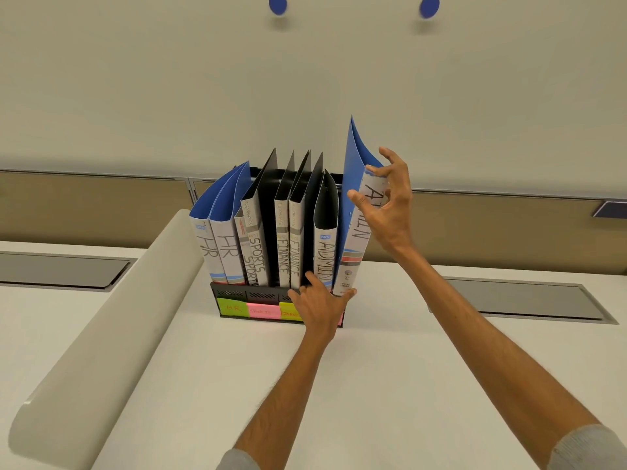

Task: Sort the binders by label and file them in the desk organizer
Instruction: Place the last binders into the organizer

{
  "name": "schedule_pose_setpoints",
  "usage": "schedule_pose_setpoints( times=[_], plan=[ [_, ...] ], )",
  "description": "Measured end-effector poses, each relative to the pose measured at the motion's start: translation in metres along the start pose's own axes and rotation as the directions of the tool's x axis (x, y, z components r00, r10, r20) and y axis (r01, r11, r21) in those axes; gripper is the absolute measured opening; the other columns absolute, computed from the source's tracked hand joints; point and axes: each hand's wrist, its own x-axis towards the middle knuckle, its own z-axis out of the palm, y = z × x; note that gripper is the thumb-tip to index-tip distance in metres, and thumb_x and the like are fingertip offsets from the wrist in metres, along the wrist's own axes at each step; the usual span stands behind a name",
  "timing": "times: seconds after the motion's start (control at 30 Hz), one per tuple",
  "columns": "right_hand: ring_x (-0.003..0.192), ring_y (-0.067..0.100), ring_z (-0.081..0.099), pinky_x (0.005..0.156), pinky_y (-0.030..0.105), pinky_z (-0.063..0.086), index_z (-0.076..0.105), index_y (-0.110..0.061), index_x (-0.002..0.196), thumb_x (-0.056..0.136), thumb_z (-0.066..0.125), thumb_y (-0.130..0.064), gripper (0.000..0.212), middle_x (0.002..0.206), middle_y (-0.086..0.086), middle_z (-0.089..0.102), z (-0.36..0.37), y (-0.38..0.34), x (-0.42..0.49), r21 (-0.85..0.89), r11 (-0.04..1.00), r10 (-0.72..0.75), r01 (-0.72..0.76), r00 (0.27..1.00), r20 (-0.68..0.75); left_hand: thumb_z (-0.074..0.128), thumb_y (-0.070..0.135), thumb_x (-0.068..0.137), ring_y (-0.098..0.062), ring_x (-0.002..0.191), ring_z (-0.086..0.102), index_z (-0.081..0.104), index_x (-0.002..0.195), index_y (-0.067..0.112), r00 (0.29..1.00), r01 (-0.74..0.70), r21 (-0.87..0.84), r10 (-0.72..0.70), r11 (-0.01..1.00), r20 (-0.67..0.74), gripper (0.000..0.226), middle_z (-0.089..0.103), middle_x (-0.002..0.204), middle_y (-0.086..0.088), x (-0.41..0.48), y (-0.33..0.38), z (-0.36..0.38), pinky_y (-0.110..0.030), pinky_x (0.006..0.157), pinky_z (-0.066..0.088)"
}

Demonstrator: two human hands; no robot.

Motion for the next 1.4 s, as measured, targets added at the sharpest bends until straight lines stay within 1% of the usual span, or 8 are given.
schedule_pose_setpoints(
  times=[0.1,0.27,0.57,0.73,0.93,1.2,1.3,1.4],
  plan=[
    [0.13,0.021,0.044,0.09,0.036,0.057,0.057,-0.002,0.113,0.081,0.078,-0.015,0.041,0.147,0.016,0.039,0.002,0.0,0.0,0.004,1.0,0.013,-0.013,1.0,-0.004,0.057,0.078,0.066,-0.027,0.081,0.068,0.043,0.122,0.004,0.999,-0.032,-0.042,0.031,0.999,-0.02,0.094,0.069,0.088,-0.006,0.001,0.001,0.001,-0.04,0.088,0.036],
    [0.132,0.028,0.043,0.09,0.038,0.057,0.058,-0.003,0.115,0.081,0.078,-0.017,0.042,0.147,0.015,0.039,0.001,0.002,-0.001,-0.003,1.0,0.011,-0.011,1.0,0.017,0.055,0.073,0.064,-0.026,0.081,0.066,0.04,0.129,0.001,1.0,0.008,-0.068,-0.006,0.998,0.022,0.098,0.067,0.087,-0.006,-0.001,0.008,0.0,-0.036,0.081,0.038],
    [0.131,0.021,0.042,0.088,0.028,0.057,0.06,-0.001,0.109,0.079,0.08,-0.016,0.039,0.148,0.017,0.038,-0.003,0.0,0.0,-0.027,1.0,-0.002,0.002,1.0,-0.004,0.063,0.079,0.063,-0.029,0.079,0.068,0.042,0.123,0.005,1.0,0.026,-0.158,-0.026,0.987,0.002,0.097,0.068,0.088,-0.01,0.001,0.003,0.002,-0.034,0.065,0.051],
    [0.132,0.025,0.043,0.088,0.032,0.057,0.061,0.001,0.107,0.078,0.081,-0.013,0.038,0.147,0.017,0.038,-0.003,-0.001,0.003,0.007,1.0,0.002,-0.002,1.0,0.006,0.056,0.088,0.058,-0.027,0.088,0.068,0.037,0.13,0.002,0.999,0.04,-0.089,-0.041,0.995,-0.004,0.114,0.071,0.097,-0.009,0.007,0.005,0.002,-0.04,0.084,0.04],
    [0.129,0.025,0.048,0.078,0.046,0.058,0.057,-0.005,0.108,0.078,0.08,-0.012,0.038,0.143,0.011,0.043,-0.024,0.007,0.021,0.073,0.995,0.076,-0.069,0.993,-0.092,0.065,0.077,0.063,-0.024,0.124,0.052,0.026,0.138,0.005,1.0,0.015,-0.248,-0.017,0.969,-0.009,0.111,0.055,0.135,-0.006,0.003,0.007,0.011,-0.044,0.101,0.035],
    [0.132,0.032,0.044,0.085,0.05,0.056,0.057,0.001,0.11,0.08,0.078,-0.013,0.038,0.145,0.016,0.041,-0.003,0.01,0.005,0.053,0.998,0.039,-0.039,0.999,0.001,0.07,0.063,0.061,-0.029,0.077,0.066,0.044,0.129,-0.005,0.997,0.001,-0.106,-0.009,0.994,-0.077,0.1,0.067,0.089,-0.009,0.008,0.012,0.008,-0.039,0.078,0.043],
    [0.132,0.031,0.043,0.086,0.05,0.056,0.057,-0.005,0.11,0.081,0.078,-0.014,0.038,0.146,0.015,0.04,-0.003,0.011,0.007,0.061,0.997,0.045,-0.045,0.999,0.001,0.071,0.059,0.061,-0.029,0.078,0.066,0.045,0.125,-0.004,0.998,0.025,-0.125,-0.032,0.992,-0.059,0.093,0.066,0.091,-0.01,0.006,0.015,0.011,-0.036,0.074,0.045],
    [0.127,0.034,0.049,0.081,0.053,0.057,0.053,-0.027,0.105,0.081,0.078,-0.014,0.037,0.146,0.01,0.04,-0.009,0.015,0.007,0.063,0.997,0.055,-0.054,0.998,-0.01,0.07,0.054,0.066,-0.032,0.085,0.066,0.043,0.127,-0.004,0.998,0.031,-0.169,-0.039,0.985,-0.046,0.088,0.065,0.098,-0.013,0.005,0.016,0.014,-0.036,0.073,0.049]
  ],
)
